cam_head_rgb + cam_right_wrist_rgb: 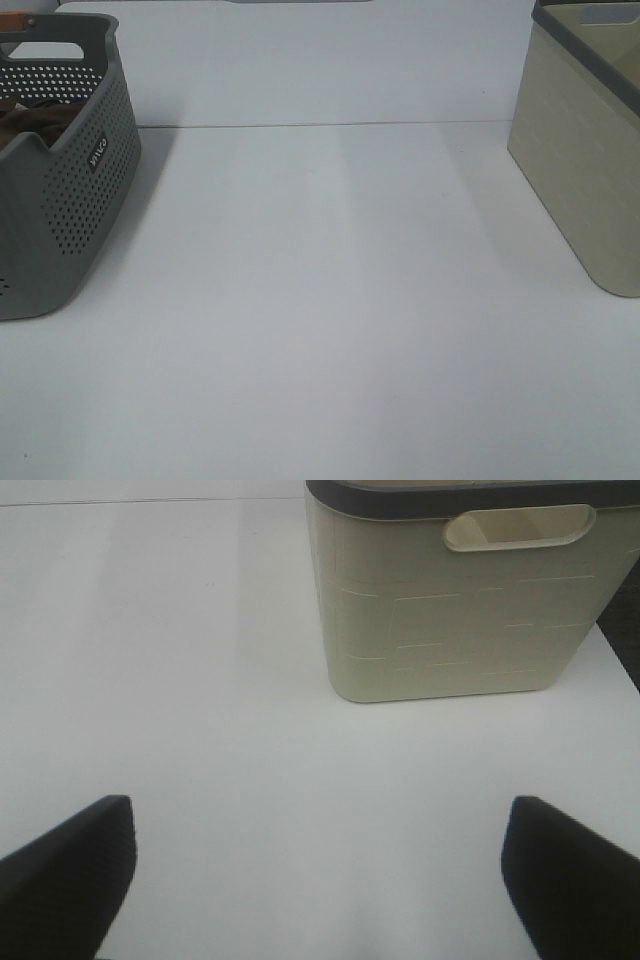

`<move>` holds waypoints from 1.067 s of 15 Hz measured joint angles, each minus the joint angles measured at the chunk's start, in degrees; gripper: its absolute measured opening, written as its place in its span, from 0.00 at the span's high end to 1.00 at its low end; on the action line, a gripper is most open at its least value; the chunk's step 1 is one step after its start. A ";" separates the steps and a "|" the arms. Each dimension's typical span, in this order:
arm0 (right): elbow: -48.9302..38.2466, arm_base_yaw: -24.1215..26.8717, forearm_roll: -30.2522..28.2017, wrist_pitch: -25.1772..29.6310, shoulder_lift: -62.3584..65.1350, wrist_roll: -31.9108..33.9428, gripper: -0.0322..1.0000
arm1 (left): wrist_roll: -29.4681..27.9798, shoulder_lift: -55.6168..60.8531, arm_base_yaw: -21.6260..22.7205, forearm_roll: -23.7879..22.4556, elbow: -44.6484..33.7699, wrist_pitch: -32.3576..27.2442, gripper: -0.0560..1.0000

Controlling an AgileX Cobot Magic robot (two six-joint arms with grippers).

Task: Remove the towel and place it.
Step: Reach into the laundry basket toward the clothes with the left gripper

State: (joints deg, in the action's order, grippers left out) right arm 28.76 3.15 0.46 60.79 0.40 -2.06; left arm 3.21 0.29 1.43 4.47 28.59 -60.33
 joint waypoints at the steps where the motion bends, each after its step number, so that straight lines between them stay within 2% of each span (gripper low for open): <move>1: 0.00 0.00 0.00 0.00 0.00 0.00 0.07 | 0.00 0.00 0.00 0.00 0.00 0.00 0.11; 16: 0.00 0.00 0.00 0.00 0.00 0.00 0.07 | 0.00 0.00 0.00 0.00 0.00 0.00 0.11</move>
State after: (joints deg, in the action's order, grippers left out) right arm 28.76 3.15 0.46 60.79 0.40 -2.06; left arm 3.21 0.29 1.43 4.47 28.59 -60.33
